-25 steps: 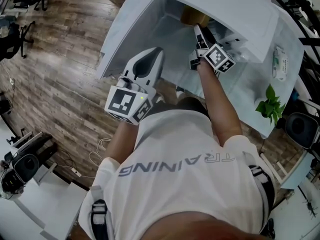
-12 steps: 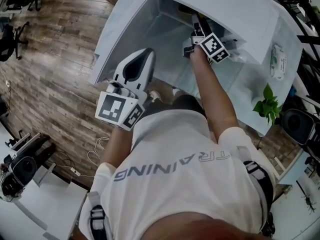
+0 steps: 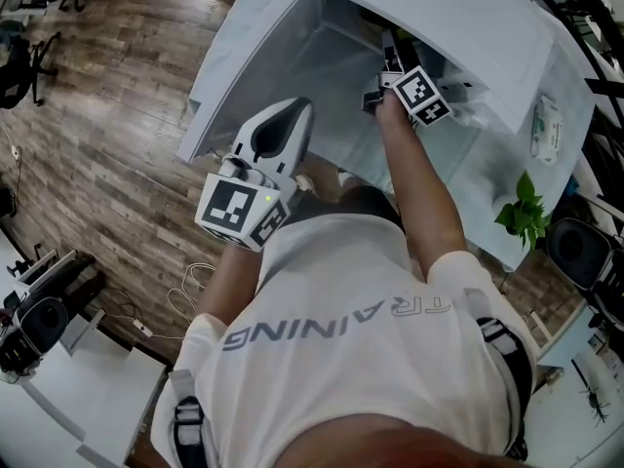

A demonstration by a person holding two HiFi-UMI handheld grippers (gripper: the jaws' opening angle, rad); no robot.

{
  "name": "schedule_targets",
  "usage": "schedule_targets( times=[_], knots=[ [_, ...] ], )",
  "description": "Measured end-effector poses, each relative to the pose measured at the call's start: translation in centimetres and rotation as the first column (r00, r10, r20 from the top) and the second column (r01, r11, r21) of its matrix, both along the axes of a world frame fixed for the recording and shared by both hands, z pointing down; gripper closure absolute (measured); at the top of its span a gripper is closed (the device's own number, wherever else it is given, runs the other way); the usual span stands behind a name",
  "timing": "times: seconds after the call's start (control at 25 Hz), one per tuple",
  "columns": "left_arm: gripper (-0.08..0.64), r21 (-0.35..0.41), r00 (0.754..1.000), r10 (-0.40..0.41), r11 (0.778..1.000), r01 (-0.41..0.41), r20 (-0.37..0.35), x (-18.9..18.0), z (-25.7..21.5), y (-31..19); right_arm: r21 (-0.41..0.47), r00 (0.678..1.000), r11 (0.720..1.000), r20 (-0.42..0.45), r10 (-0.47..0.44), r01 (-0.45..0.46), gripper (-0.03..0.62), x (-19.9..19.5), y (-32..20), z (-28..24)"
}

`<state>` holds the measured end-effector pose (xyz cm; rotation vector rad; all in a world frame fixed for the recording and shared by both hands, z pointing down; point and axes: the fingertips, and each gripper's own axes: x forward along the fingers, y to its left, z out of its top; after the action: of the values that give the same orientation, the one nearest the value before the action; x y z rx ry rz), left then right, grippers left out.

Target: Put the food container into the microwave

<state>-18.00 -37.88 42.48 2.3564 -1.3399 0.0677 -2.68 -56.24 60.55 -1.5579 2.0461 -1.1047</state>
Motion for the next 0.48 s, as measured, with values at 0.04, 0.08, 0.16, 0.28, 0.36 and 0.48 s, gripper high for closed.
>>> schedule_targets(
  times=[0.04,0.08,0.16,0.28,0.36,0.48],
  knots=[
    [0.517,-0.002,1.0,0.001,1.0,-0.001,-0.001,0.0,0.0,0.1,-0.003,0.999,1.0,-0.032,-0.01,0.01,0.341,-0.2,0.1,0.1],
    [0.517,-0.002,1.0,0.004,1.0,-0.004,-0.001,0.1,0.1,0.1,-0.007,0.998,1.0,-0.061,-0.02,0.02,0.336,-0.3,0.2,0.3],
    [0.517,-0.003,1.0,0.01,1.0,-0.01,-0.001,0.3,0.1,0.3,-0.023,0.994,0.999,-0.107,-0.038,0.035,0.322,-0.6,0.4,0.9],
    [0.517,-0.006,1.0,0.013,1.0,-0.013,-0.004,0.4,0.1,0.6,-0.071,0.98,0.995,-0.181,-0.086,0.074,0.302,-1.2,0.8,1.8],
    [0.517,-0.009,1.0,0.015,1.0,-0.015,-0.005,0.3,0.1,0.7,-0.101,0.959,0.989,-0.251,-0.134,0.112,0.302,-1.7,1.0,2.4],
    [0.517,-0.011,1.0,0.018,1.0,-0.018,-0.007,0.2,0.0,1.0,-0.139,0.923,0.98,-0.339,-0.181,0.141,0.302,-2.1,1.2,2.9]
  ],
)
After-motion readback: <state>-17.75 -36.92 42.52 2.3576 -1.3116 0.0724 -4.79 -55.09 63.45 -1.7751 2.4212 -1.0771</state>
